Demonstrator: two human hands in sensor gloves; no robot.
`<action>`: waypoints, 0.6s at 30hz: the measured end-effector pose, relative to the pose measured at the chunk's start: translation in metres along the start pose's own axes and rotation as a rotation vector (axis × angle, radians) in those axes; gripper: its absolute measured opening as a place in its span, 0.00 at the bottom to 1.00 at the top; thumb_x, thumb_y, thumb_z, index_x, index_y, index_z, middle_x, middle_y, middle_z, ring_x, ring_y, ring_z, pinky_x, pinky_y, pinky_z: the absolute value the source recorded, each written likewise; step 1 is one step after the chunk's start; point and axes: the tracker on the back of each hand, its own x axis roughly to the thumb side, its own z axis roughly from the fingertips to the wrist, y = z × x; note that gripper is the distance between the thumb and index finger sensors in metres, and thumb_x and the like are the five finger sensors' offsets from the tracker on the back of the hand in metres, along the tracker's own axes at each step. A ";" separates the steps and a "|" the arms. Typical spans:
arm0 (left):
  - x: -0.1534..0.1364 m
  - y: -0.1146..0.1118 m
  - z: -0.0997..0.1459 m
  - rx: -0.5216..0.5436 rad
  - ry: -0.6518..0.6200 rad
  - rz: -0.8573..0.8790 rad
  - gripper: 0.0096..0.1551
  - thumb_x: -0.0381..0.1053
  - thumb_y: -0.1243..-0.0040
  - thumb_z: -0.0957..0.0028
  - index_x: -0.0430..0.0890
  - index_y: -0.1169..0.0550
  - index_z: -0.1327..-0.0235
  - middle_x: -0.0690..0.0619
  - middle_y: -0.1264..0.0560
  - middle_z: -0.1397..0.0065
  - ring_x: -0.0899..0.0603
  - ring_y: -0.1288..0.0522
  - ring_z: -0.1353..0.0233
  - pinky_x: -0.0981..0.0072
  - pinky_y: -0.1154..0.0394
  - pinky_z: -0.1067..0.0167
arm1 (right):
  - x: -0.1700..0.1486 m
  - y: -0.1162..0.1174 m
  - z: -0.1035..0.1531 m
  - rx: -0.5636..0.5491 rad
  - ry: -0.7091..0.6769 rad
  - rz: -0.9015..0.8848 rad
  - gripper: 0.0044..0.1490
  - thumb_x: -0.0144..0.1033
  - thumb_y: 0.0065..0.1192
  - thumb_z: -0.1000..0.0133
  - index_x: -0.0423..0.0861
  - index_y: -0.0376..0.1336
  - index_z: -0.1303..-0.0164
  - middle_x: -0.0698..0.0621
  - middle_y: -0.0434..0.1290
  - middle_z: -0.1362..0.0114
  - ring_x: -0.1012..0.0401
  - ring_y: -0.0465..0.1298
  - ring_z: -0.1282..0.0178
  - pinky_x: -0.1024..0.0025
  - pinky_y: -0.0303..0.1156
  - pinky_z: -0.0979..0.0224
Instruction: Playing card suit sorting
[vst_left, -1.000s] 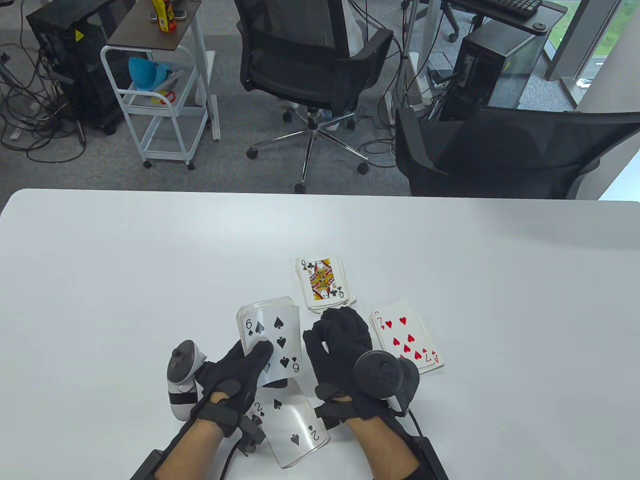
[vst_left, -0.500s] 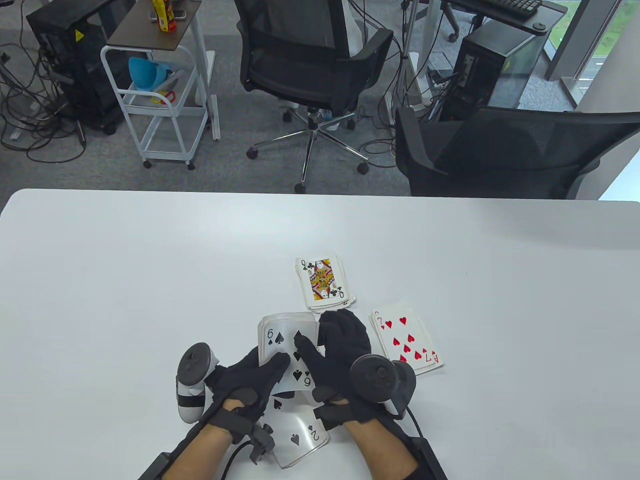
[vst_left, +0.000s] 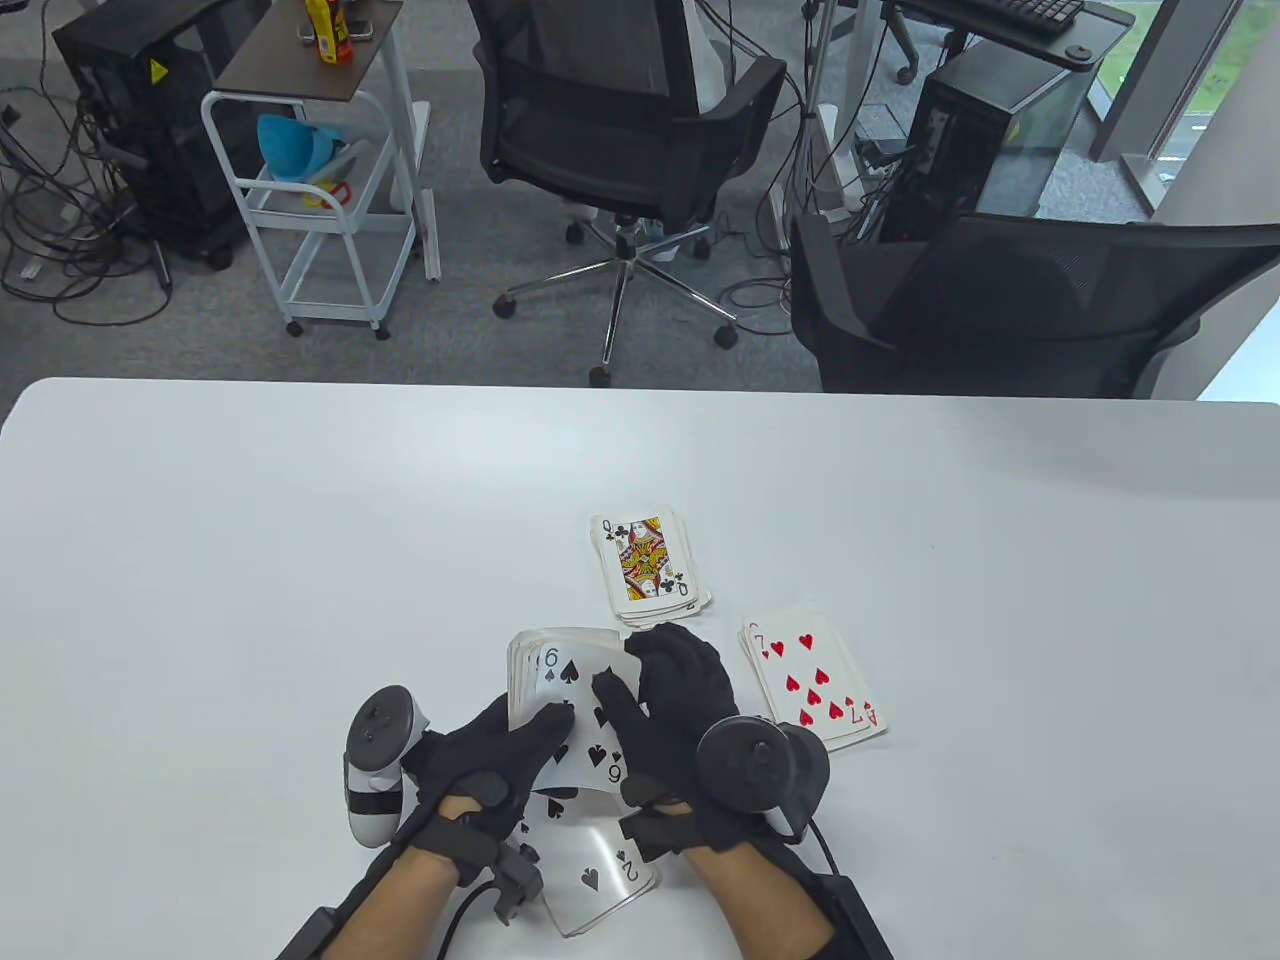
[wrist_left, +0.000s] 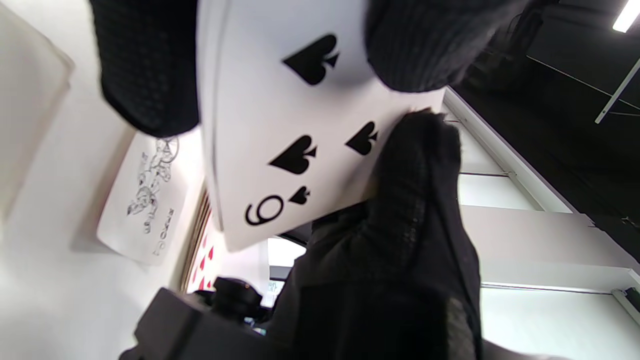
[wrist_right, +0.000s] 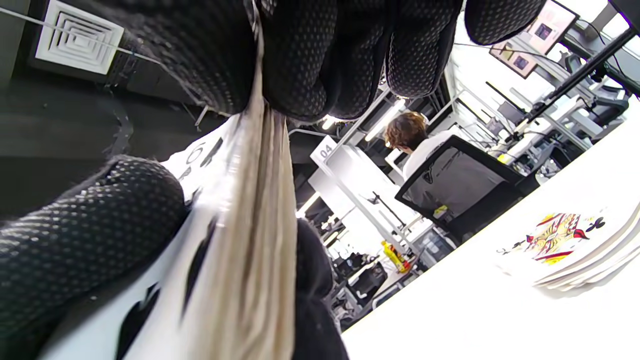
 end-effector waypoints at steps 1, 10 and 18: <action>-0.001 0.000 0.000 -0.015 0.004 0.009 0.30 0.63 0.35 0.40 0.51 0.27 0.29 0.51 0.20 0.31 0.40 0.16 0.37 0.57 0.13 0.50 | -0.001 0.000 0.000 -0.002 0.006 -0.021 0.24 0.42 0.67 0.40 0.33 0.72 0.52 0.38 0.71 0.29 0.37 0.64 0.23 0.30 0.54 0.26; -0.011 -0.005 -0.006 -0.198 0.061 0.212 0.32 0.64 0.42 0.37 0.53 0.33 0.23 0.49 0.25 0.26 0.38 0.20 0.32 0.55 0.14 0.46 | -0.004 -0.004 -0.003 -0.010 0.010 -0.052 0.25 0.40 0.61 0.38 0.33 0.74 0.48 0.38 0.70 0.28 0.37 0.63 0.23 0.30 0.54 0.26; -0.010 -0.001 -0.006 -0.184 0.055 0.282 0.32 0.63 0.42 0.37 0.53 0.34 0.22 0.50 0.26 0.25 0.38 0.20 0.31 0.54 0.15 0.45 | -0.019 -0.009 -0.007 0.015 0.088 -0.082 0.29 0.48 0.70 0.41 0.38 0.68 0.42 0.38 0.67 0.26 0.35 0.61 0.22 0.29 0.52 0.26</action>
